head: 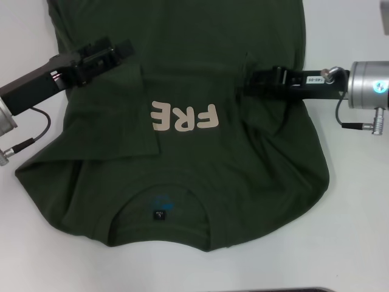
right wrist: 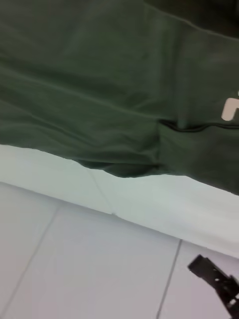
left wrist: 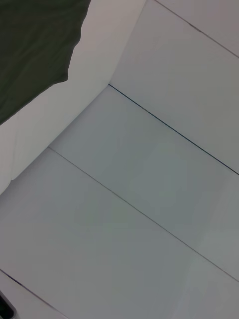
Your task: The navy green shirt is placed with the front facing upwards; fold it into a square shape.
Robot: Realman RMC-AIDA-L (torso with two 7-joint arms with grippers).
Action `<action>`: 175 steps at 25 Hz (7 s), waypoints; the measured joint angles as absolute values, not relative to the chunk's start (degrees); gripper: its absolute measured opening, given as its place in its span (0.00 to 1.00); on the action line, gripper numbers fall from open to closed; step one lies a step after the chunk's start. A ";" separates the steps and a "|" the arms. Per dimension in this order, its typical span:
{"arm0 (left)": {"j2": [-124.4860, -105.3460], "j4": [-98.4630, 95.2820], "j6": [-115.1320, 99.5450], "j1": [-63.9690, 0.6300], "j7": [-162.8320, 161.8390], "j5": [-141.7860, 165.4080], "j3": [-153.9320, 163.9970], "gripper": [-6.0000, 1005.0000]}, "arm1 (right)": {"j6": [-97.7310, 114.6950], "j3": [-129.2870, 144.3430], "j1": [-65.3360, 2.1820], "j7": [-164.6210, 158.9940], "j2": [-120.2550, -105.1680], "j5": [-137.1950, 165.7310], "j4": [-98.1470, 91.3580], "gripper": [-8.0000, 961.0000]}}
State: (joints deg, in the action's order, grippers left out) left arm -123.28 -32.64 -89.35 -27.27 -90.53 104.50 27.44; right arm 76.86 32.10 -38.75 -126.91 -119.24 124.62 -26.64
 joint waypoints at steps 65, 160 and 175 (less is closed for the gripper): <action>-123.30 -32.43 -87.14 -27.23 -90.52 104.00 27.24 0.87 | 80.38 36.70 -30.68 -127.86 -117.38 124.23 -30.02 0.74; -123.31 -32.34 -84.99 -27.95 -90.52 103.89 27.25 0.87 | 84.49 45.61 -42.29 -118.46 -119.97 116.07 -20.63 0.50; -123.31 -32.34 -85.01 -27.94 -90.52 103.89 27.41 0.87 | 82.28 45.34 -36.94 -115.55 -119.18 110.46 -23.93 0.90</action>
State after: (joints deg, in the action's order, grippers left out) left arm -123.31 -32.34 -85.01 -27.94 -90.52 103.89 27.41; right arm 82.28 45.34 -36.94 -115.55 -119.18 110.46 -23.93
